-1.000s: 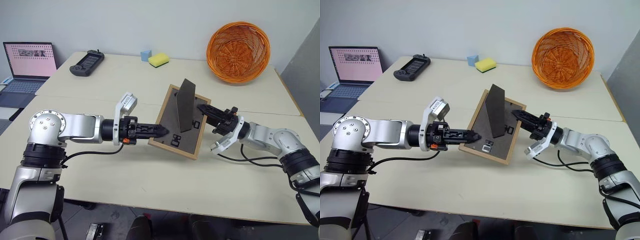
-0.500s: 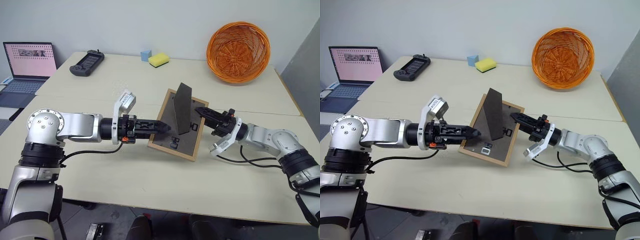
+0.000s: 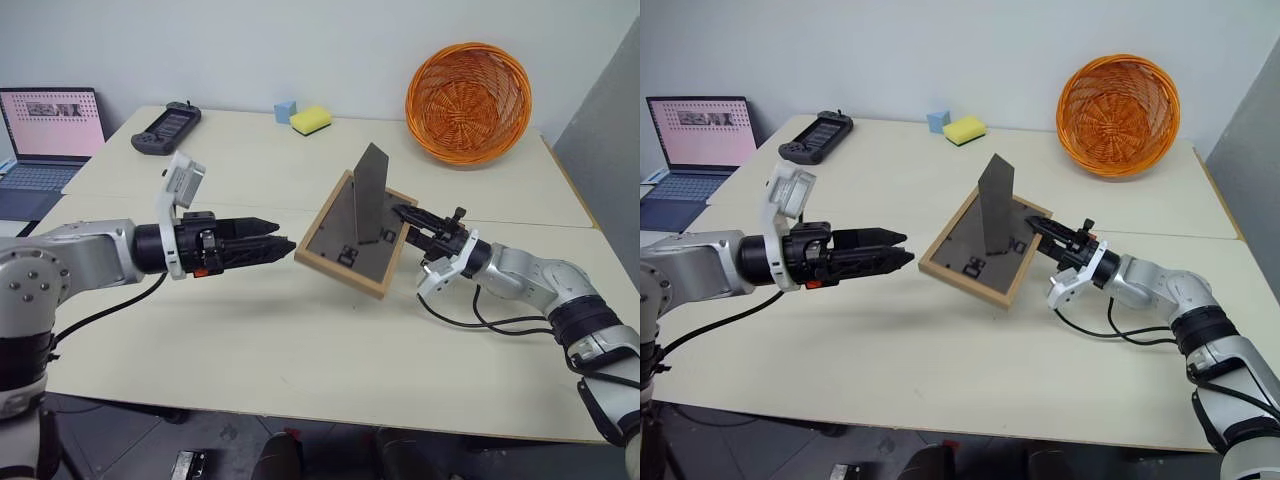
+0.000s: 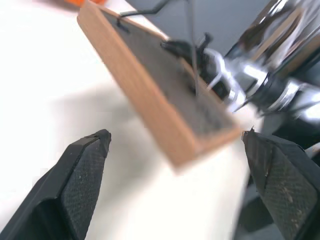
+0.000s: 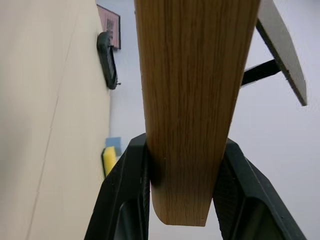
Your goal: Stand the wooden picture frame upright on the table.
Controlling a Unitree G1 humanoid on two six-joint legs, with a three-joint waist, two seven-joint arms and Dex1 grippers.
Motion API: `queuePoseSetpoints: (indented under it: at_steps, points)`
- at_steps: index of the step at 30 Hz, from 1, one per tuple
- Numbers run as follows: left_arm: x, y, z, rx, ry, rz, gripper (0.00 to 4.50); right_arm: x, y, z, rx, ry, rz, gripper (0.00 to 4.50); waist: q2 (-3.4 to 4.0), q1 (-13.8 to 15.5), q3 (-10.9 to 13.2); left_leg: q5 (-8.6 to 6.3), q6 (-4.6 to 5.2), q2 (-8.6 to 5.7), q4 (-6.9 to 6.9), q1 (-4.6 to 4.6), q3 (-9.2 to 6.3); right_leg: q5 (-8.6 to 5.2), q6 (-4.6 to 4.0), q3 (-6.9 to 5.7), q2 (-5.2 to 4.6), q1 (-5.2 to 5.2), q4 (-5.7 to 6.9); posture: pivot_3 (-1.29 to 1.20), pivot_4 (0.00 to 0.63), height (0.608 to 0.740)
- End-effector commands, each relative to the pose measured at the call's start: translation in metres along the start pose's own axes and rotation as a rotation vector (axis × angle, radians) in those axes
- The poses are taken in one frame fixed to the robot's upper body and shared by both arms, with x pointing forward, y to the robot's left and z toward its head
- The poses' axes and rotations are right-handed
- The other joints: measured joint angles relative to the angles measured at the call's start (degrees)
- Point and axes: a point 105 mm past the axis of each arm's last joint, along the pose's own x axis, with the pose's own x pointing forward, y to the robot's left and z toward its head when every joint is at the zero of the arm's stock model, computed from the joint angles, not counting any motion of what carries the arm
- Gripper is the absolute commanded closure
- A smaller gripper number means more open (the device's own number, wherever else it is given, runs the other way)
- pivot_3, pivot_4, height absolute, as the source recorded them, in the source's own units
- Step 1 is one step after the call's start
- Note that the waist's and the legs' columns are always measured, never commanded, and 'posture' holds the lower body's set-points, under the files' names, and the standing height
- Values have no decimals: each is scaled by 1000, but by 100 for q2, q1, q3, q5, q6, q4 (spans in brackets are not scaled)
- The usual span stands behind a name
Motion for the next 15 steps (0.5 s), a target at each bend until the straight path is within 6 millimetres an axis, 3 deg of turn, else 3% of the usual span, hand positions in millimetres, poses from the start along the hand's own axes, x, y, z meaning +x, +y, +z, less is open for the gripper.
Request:
queuePoseSetpoints:
  at_steps: [1, 5, 7, 10, 15]
  points:
    - [-5, -13, 21, 223, -86, 48, 5, 19, -32, -11, 191, 50, -121, 3221, -1, -3, 0, -4, 7, 1, 1, 0, 0, 0, 0, 1, 0, 2, -1, 0, 150, 740]
    - [6, -24, 15, 313, -108, 73, 5, 38, -27, -11, 495, 97, -93, 3221, -1, -3, 0, -9, 16, 4, 2, 9, -5, 0, 0, -3, 0, 21, -5, 0, 150, 740]
    - [11, -33, 10, 318, -121, 61, 5, 57, -19, -6, 867, 132, -81, 3221, -1, -7, 0, -10, 16, 5, 2, 11, -8, 0, 0, -4, 0, 24, -6, 0, 150, 740]
    - [10, -35, 10, 294, -146, 67, 5, 72, -12, 10, 1246, 98, -14, 3221, 0, -6, 0, -10, 17, 14, 1, 11, -16, 1, -1, -14, 4, 23, 1, 0, 150, 740]
    - [4, -27, 9, 291, -139, 106, 5, 74, 10, 35, 1545, 59, 153, 3221, 0, 31, 0, -11, 18, 5, 0, 11, -27, 0, 0, -26, 4, 24, -2, 0, 150, 740]
